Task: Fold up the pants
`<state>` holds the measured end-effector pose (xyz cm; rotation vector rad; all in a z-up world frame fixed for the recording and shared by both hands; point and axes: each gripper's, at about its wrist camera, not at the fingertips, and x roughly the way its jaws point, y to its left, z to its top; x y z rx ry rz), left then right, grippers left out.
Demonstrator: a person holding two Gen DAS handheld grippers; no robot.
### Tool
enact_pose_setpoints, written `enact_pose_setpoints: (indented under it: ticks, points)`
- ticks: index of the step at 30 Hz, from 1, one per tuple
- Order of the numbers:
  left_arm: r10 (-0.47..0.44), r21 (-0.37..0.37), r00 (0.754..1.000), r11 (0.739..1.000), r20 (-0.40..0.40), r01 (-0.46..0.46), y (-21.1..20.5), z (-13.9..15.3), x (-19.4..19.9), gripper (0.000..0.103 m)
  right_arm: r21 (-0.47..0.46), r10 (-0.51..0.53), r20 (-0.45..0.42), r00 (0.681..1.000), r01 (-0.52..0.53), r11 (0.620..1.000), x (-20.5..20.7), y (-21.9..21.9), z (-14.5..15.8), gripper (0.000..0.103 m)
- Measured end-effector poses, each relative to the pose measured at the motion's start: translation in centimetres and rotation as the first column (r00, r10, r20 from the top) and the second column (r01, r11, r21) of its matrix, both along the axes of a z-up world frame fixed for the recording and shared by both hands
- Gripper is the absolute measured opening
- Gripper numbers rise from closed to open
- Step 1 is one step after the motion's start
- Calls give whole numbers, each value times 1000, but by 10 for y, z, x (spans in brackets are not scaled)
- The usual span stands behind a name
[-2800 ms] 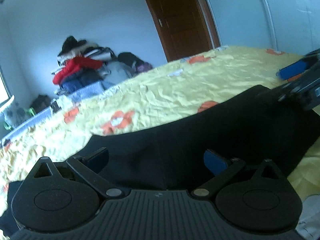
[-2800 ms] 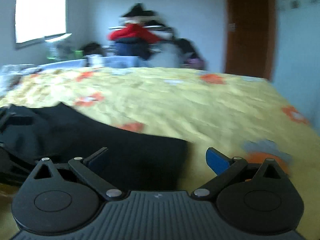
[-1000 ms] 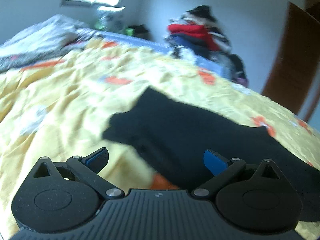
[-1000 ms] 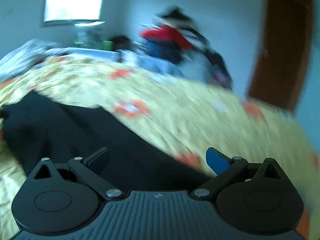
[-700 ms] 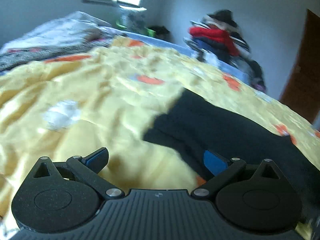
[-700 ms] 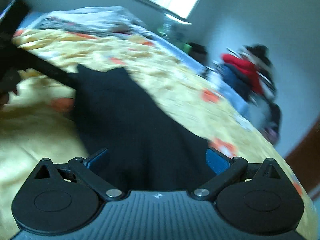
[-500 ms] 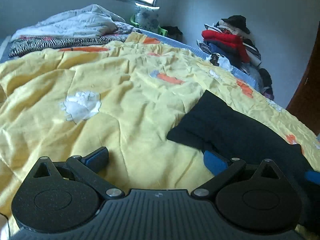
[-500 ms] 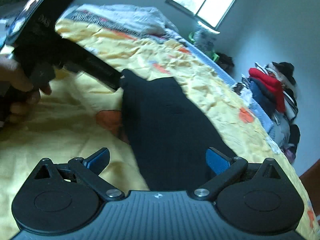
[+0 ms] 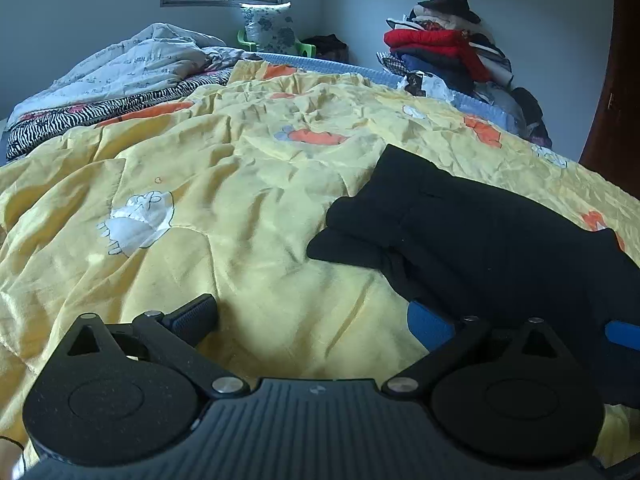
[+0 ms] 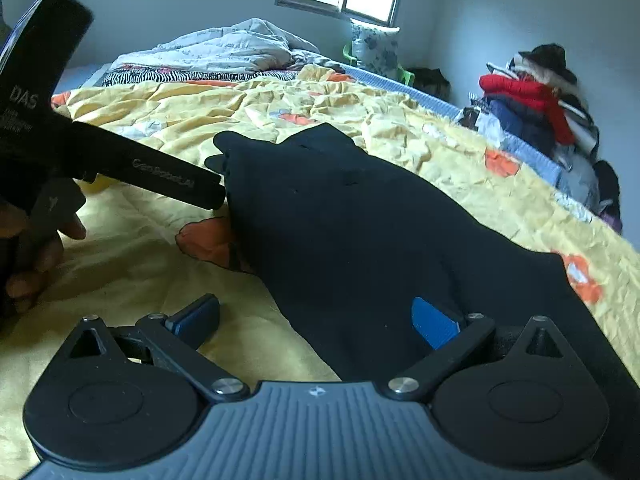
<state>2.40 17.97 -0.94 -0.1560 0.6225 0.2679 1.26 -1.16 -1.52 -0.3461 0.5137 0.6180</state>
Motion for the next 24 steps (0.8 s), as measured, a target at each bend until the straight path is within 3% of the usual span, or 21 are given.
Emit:
enact_pose_setpoints:
  ticks: [8, 11, 14, 19, 24]
  points:
    - [-2, -30, 1000, 1000, 27, 3, 4, 3, -3, 102, 34, -2, -49, 999, 4, 999, 7, -5, -1, 103]
    - [12, -101, 997, 995, 77, -4, 13, 4, -10, 102, 44, -12, -64, 998, 15, 999, 8, -5, -1, 103]
    - [85, -207, 986, 977, 147, -53, 28, 5, -22, 102, 57, -14, -83, 996, 19, 998, 9, -7, -1, 103]
    - [165, -371, 965, 925, 202, -81, 54, 2, -33, 102, 0, -6, -31, 1000, 6, 1000, 9, 8, 5, 103]
    - [151, -337, 969, 938, 194, -79, 48, 5, -32, 102, -126, 84, 125, 989, -68, 990, 8, 45, 13, 103]
